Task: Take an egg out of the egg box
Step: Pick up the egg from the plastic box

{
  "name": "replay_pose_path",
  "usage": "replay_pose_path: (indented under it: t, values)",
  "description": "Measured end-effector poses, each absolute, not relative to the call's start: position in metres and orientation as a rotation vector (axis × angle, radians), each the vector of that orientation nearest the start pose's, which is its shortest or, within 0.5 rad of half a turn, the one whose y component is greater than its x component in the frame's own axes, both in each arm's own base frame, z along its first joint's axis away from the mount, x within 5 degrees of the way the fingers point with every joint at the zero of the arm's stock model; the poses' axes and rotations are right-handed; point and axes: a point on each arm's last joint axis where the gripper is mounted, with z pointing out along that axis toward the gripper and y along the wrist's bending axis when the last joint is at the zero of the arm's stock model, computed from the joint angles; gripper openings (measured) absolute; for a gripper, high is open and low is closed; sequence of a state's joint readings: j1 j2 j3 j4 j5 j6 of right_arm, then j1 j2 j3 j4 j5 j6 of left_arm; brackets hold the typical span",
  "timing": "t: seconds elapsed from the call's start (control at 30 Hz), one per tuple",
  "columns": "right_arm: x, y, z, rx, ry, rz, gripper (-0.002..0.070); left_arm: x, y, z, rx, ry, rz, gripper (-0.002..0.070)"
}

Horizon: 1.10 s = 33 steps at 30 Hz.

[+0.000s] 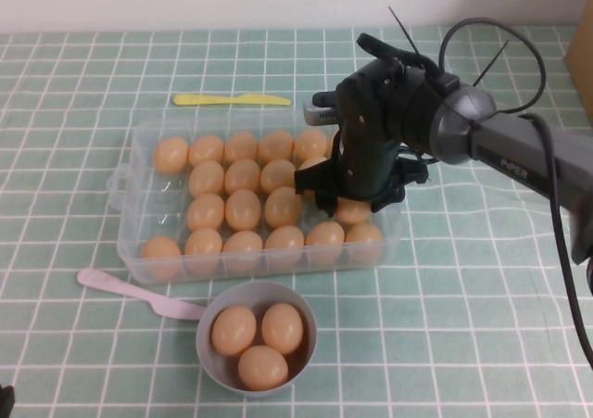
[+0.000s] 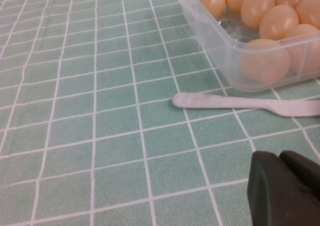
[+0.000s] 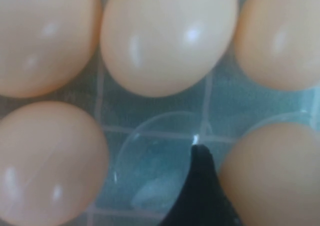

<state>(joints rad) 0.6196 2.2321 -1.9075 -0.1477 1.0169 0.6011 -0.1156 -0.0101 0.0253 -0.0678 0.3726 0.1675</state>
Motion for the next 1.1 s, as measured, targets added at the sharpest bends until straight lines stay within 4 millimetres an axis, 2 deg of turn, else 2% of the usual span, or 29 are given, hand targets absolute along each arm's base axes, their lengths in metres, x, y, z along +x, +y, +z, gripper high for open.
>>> replay_pose_path:
  t: [0.33, 0.5, 0.73, 0.87, 1.1]
  values:
    - [0.399, 0.271, 0.194, -0.108, 2.807, 0.096, 0.0438, 0.052, -0.008, 0.172, 0.223, 1.857, -0.029, -0.0003]
    - [0.399, 0.271, 0.194, -0.108, 2.805, 0.098, 0.0377, 0.052, -0.008, 0.172, 0.223, 1.857, -0.029, -0.0003]
    - [0.4, 0.27, 0.197, -0.104, 2.798, 0.103, 0.0372, 0.052, -0.008, 0.172, 0.223, 1.857, -0.029, -0.0003]
    - [0.398, 0.266, 0.219, -0.1, 2.759, 0.133, 0.0372, 0.052, -0.008, 0.172, 0.223, 1.857, -0.029, -0.0003]
    - [0.377, 0.254, 0.288, -0.165, 2.662, 0.185, 0.0372, 0.052, -0.008, 0.172, 0.223, 1.857, -0.029, -0.0003]
